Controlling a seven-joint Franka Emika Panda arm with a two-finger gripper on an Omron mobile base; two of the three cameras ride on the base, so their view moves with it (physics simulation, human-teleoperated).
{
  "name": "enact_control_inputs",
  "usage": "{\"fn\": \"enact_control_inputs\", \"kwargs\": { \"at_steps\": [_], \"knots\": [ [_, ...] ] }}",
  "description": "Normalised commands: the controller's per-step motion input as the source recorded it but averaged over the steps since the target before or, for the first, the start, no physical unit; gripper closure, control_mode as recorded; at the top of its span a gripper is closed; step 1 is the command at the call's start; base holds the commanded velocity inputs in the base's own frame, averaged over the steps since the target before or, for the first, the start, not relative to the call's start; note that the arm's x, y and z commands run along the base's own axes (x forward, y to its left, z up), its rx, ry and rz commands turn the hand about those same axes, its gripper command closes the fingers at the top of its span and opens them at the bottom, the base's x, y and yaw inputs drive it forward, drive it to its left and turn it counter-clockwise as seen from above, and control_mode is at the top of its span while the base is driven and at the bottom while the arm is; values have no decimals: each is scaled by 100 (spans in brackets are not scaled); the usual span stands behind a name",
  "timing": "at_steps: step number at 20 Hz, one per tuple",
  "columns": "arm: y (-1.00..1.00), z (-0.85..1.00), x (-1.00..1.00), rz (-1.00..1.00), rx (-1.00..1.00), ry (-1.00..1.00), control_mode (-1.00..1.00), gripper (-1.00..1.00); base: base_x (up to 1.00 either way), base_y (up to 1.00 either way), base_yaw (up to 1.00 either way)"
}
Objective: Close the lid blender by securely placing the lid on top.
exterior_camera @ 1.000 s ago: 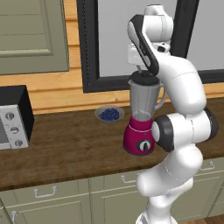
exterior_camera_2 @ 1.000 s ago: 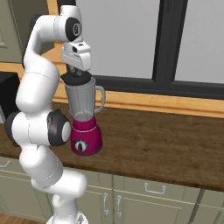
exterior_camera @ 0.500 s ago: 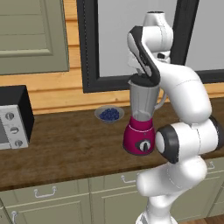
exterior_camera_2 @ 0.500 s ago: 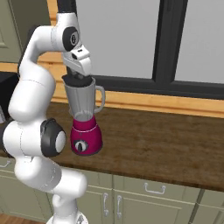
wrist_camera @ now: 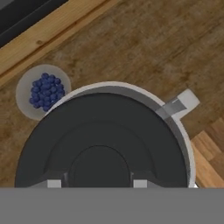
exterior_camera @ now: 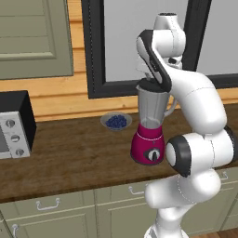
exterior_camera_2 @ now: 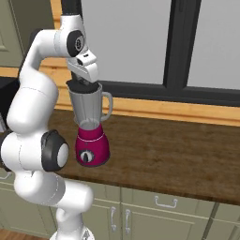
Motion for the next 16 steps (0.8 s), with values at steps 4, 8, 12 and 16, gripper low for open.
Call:
{"fn": "enact_control_inputs", "kwargs": {
  "at_steps": [4,8,12,16],
  "knots": [
    [0,0,0,0,0,-18,-100,100,0,0,0],
    [-3,0,0,0,-2,-28,-100,100,0,0,0],
    [-3,-3,-3,0,-3,-11,-100,100,0,0,0],
    [0,-22,-9,0,-10,0,-100,100,0,0,0]
  ]
}}
